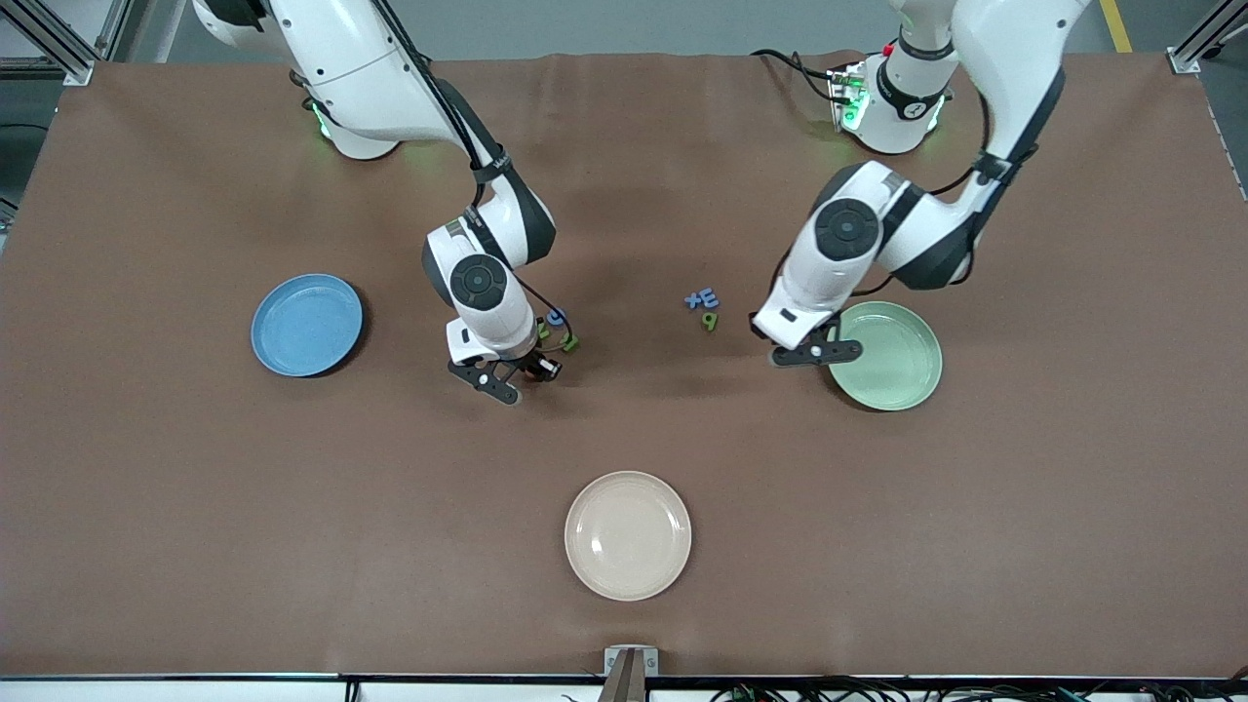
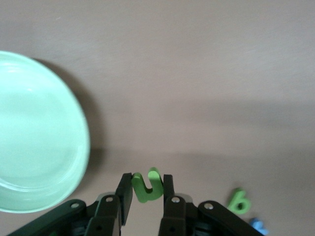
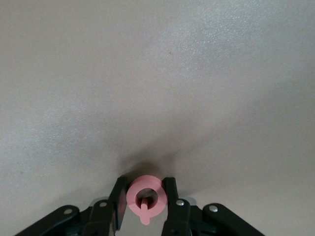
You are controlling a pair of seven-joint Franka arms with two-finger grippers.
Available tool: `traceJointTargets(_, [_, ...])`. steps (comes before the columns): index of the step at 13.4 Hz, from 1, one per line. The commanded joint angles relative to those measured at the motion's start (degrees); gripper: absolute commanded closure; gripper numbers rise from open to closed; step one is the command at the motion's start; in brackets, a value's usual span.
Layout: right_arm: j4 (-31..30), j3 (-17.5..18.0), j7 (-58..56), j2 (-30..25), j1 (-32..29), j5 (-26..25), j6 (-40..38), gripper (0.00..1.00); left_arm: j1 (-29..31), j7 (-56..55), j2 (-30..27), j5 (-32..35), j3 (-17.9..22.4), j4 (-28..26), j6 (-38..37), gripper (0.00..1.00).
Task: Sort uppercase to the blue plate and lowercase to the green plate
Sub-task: 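Release the u onto the green plate while the right gripper moves Q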
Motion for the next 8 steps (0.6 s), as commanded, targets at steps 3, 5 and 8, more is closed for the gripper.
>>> traceJointTargets(3, [-0.9, -0.7, -16.2, -2.7, -7.3, 0.2, -5.1, 0.99, 15.6, 6.4, -3.2, 5.2, -7.7, -9.6, 6.6, 0.90])
traceJointTargets(5, [-3.1, -0.7, -26.7, -7.4, -13.0, 0.2, -10.0, 0.99, 17.5, 7.2, -3.1, 8.0, -7.7, -11.5, 8.5, 0.90])
traceJointTargets(8, [-11.9, -0.8, -46.1, -15.9, -22.9, 0.1, -10.8, 0.99, 19.9, 8.5, -2.7, 10.6, -7.7, -13.8, 10.6, 0.90])
